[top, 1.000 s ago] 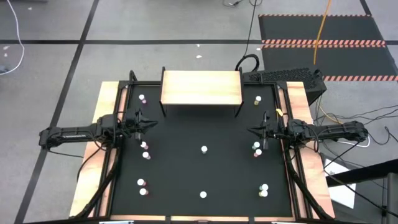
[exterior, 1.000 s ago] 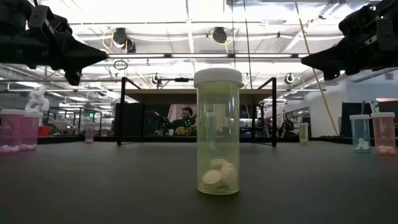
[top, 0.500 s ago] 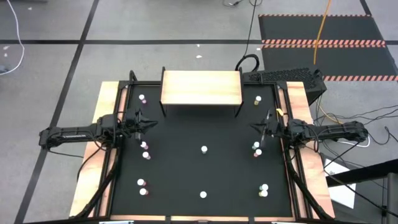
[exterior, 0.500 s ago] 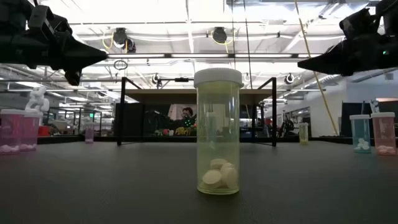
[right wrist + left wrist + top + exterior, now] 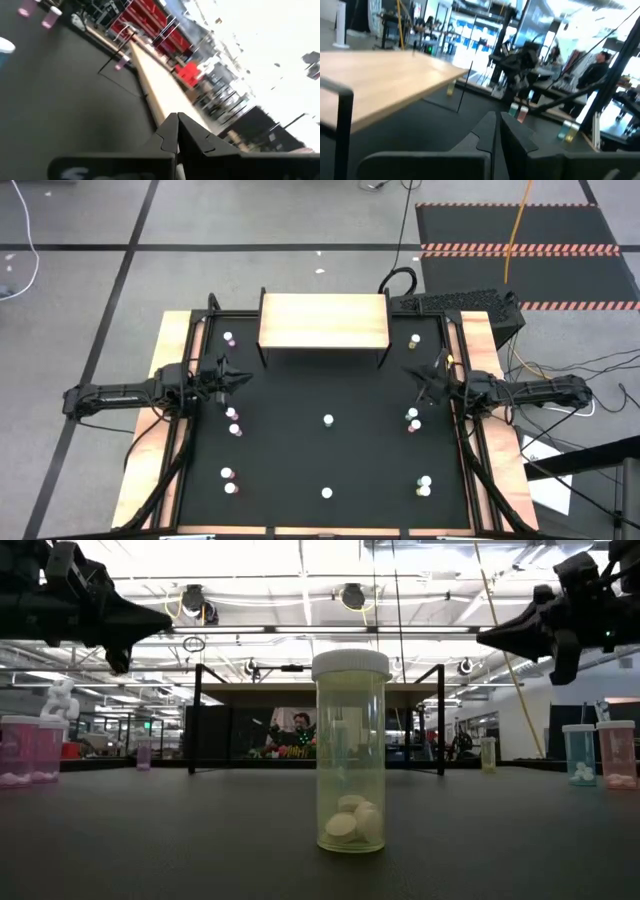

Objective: Pick and place medicine bottles onto shelf by color
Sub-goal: Put the top violet pill bottle on the shelf

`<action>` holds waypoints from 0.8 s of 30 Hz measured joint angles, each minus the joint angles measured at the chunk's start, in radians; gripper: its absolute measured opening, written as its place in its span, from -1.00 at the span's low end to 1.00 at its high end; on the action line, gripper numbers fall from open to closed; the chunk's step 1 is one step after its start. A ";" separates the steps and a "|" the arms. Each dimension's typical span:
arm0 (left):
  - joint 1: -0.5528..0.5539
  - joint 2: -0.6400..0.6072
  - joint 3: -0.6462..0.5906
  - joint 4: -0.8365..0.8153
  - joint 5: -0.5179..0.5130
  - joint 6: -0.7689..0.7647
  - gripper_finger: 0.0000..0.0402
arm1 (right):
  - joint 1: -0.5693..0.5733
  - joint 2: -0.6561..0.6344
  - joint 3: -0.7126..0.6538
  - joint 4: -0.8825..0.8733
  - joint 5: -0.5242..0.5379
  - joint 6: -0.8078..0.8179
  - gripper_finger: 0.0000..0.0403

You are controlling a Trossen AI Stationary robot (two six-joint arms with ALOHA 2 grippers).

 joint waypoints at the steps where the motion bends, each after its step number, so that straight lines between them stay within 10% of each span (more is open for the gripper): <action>1: 0.000 0.000 0.000 0.012 0.000 0.000 -0.87 | 0.000 0.000 0.000 0.016 0.000 -0.014 -0.99; 6: 0.000 0.000 0.000 0.077 0.000 0.000 -0.87 | 0.000 0.000 0.000 0.083 -0.030 -0.054 -0.99; 17: 0.004 0.000 0.000 0.084 -0.010 0.033 -0.87 | 0.000 0.000 0.000 0.458 -0.239 0.407 -0.99; 24: 0.004 0.000 0.001 0.083 -0.158 0.014 -0.87 | 0.000 0.005 0.000 0.532 0.097 1.133 -0.99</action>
